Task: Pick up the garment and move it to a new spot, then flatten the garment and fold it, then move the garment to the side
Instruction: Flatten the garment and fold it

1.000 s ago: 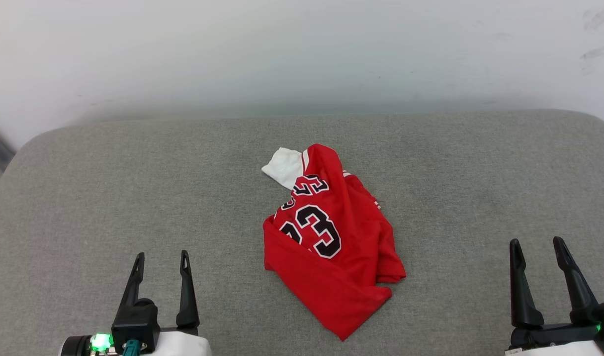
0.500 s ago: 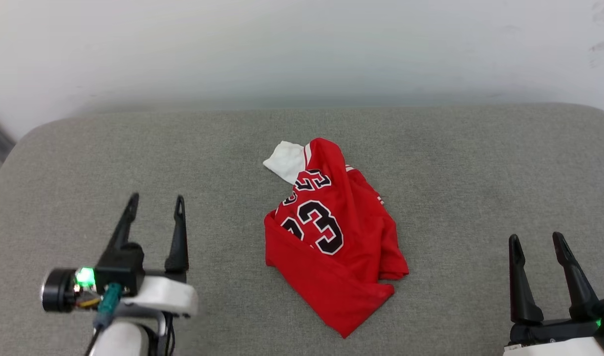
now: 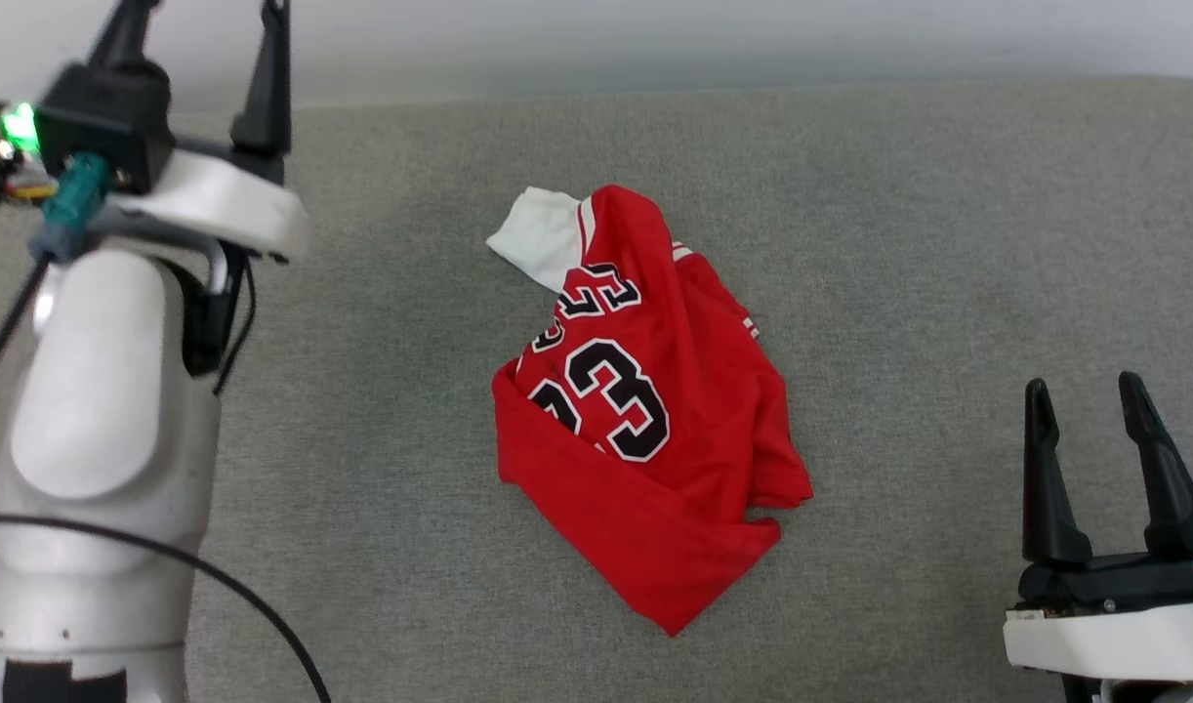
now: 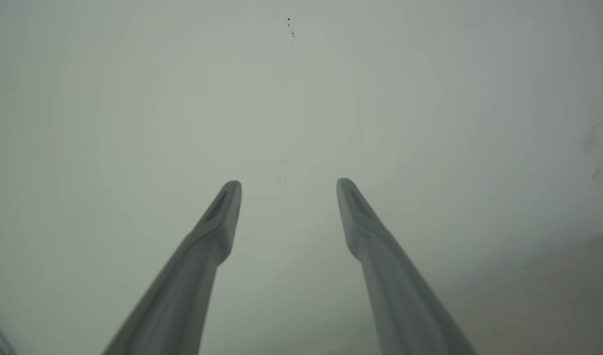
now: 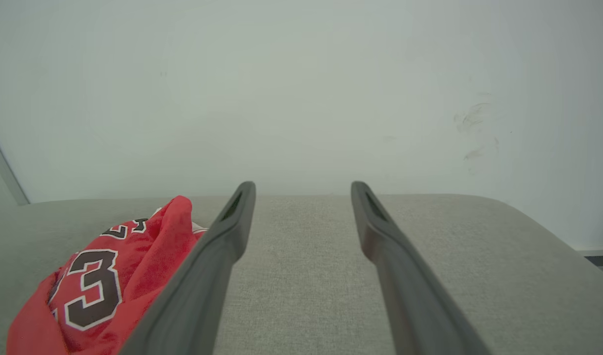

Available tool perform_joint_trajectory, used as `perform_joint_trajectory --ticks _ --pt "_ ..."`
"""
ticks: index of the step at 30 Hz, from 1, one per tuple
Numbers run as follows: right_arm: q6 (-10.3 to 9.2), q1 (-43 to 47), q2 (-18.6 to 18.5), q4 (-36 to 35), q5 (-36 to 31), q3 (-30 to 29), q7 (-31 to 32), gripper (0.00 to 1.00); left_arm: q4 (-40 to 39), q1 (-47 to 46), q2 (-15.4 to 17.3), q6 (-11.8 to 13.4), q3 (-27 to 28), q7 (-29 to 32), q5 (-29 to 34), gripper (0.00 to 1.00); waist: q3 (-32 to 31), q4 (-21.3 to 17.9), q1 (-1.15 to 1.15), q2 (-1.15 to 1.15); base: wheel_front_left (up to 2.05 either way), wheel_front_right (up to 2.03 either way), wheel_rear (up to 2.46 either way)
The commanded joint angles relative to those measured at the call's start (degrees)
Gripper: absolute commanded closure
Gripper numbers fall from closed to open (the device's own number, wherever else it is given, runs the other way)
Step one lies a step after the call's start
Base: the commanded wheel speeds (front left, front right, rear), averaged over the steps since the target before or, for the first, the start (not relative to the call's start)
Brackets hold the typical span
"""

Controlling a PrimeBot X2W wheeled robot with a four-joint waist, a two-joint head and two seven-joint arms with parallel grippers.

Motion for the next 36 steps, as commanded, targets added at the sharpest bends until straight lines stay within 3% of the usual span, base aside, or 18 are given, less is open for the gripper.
perform_joint_trajectory --ticks 1,5,10,13,19,27,36 --pt "-0.02 -1.0 0.07 -0.35 -0.08 -0.09 -0.12 0.0 1.37 -1.05 0.23 -0.39 -0.43 0.04 0.0 0.0 3.06 -1.09 -0.01 0.0 0.0 0.0 0.0" --pt "-0.02 -3.04 0.07 -0.65 0.11 -0.51 -0.12 0.0 6.77 -11.92 2.03 -1.34 -3.21 2.24 -0.78 0.0 6.81 -2.12 -0.01 0.0 0.0 0.0 0.0" --pt "-0.02 -5.67 0.07 -1.21 0.47 -0.63 -0.12 0.0 13.45 -23.05 3.35 -1.72 -11.43 9.04 -3.85 0.0 10.92 -3.48 -0.01 0.0 0.0 0.0 0.0" --pt "-0.02 -7.04 0.07 -1.4 0.71 -0.53 -0.12 0.0 16.33 -28.69 4.85 -1.71 -18.93 14.87 -9.74 0.0 13.19 -4.45 -0.01 0.0 0.0 0.0 0.0" --pt "-0.02 -9.12 0.07 -1.73 1.14 -0.42 -0.12 0.0 18.24 -37.29 8.52 -1.73 -34.34 32.82 -26.03 0.0 17.22 -6.06 -0.01 0.0 0.0 0.0 0.0" --pt "-0.02 -11.58 0.08 -2.26 1.87 0.04 -0.12 0.0 14.53 -42.56 15.47 -1.74 -48.9 58.06 -45.47 0.0 21.27 -8.26 -0.01 0.0 0.0 0.0 0.0" --pt "-0.02 -13.36 0.08 -2.52 2.4 0.36 -0.12 0.0 9.61 -42.83 20.5 -1.75 -60.74 70.02 -54.58 0.0 23.87 -9.66 -0.01 0.0 0.0 0.0 0.0"
